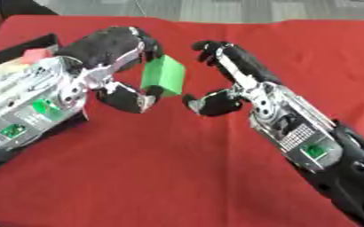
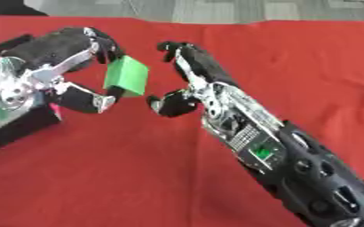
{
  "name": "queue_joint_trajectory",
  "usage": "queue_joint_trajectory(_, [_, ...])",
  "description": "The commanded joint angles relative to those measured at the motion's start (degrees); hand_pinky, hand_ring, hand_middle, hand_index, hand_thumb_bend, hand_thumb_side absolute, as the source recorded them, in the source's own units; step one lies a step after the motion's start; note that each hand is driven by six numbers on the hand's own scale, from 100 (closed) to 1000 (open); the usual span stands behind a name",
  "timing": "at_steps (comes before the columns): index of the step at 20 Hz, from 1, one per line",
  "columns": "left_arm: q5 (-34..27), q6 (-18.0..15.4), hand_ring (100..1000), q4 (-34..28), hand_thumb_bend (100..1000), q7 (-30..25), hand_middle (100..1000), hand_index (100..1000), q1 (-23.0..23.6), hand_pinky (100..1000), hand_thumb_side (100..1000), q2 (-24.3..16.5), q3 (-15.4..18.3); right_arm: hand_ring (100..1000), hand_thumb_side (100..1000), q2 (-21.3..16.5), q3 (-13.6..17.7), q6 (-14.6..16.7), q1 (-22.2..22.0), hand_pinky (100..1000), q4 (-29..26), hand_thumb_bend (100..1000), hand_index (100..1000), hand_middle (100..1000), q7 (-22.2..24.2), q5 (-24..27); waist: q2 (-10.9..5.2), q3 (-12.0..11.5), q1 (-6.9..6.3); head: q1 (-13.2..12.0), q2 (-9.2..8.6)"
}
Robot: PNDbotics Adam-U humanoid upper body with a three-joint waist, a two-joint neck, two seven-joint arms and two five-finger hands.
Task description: Pick up the objects with one hand, pass them to the other hand, and then place them into the box on the other side of the table.
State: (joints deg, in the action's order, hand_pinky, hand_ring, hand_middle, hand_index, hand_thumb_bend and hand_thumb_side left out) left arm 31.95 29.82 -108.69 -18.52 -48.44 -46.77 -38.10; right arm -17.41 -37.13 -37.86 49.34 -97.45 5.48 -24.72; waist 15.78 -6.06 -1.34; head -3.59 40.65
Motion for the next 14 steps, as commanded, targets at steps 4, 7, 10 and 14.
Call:
queue_joint_trajectory(4, [1.2, 0.2, 647, -1.8, 200, 1.7, 414, 384, 1.7, 743, 147, -5.9, 4.0, 799, 100, -1.2, 0.6, -0.3, 0.6, 952, -0.6, 417, 895, 753, -0.2, 0.2, -1.69, 0.0, -0.32, -0.7, -0.41])
queue_joint_trajectory(7, [1.1, 0.9, 646, -2.0, 207, 3.5, 413, 384, 3.8, 743, 138, -8.3, 6.3, 798, 100, -1.4, 0.5, -0.3, 0.6, 951, -0.6, 414, 892, 751, -0.2, 0.2, -1.64, 0.0, -0.3, -1.2, -0.43])
queue_joint_trajectory(10, [0.2, 1.9, 644, -2.5, 210, 5.3, 412, 383, 6.1, 742, 132, -10.5, 8.5, 799, 100, -1.6, 0.5, -0.5, 0.6, 951, -0.8, 406, 891, 751, -0.2, 0.3, -1.59, 0.0, -0.23, -1.8, -0.44])
queue_joint_trajectory(14, [-0.6, 3.1, 644, -3.0, 234, 7.6, 411, 384, 9.1, 742, 119, -13.2, 11.2, 799, 100, -1.7, 0.5, -1.0, 0.6, 951, -0.7, 397, 891, 752, -1.1, 0.8, -1.55, 0.1, -0.02, -2.8, -0.36])
